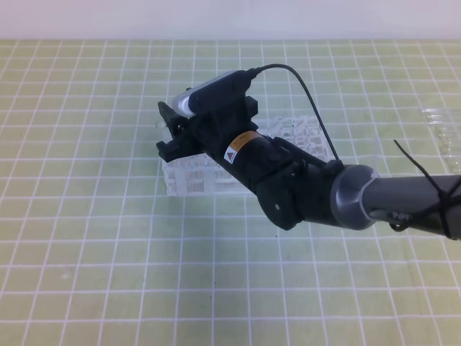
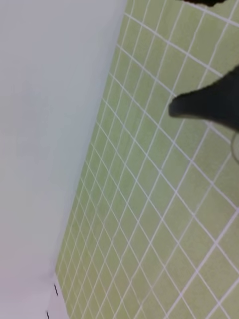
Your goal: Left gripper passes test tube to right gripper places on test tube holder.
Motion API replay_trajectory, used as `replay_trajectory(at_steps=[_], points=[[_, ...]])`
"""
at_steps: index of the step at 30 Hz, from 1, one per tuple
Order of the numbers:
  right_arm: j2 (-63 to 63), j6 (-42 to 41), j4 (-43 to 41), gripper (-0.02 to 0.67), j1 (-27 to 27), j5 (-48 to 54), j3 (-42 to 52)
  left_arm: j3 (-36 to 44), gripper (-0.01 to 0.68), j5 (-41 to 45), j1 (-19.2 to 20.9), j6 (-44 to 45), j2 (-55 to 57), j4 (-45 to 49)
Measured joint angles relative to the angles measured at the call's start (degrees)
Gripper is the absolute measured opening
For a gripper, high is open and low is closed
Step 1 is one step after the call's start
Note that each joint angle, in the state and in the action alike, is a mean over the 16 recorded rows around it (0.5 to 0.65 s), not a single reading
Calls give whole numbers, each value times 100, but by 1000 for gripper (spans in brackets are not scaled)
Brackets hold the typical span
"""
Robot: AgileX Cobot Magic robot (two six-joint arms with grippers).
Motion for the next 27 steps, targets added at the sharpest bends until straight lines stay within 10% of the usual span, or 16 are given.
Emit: replay_trajectory(at_steps=[15,27], points=[[-758,-81,-39,370,0,485,129,-5,0,-12,0,-1,15,6],[-2799,-319,5,113,0,1010,1370,-4,1,-15,0,-1,13,5]])
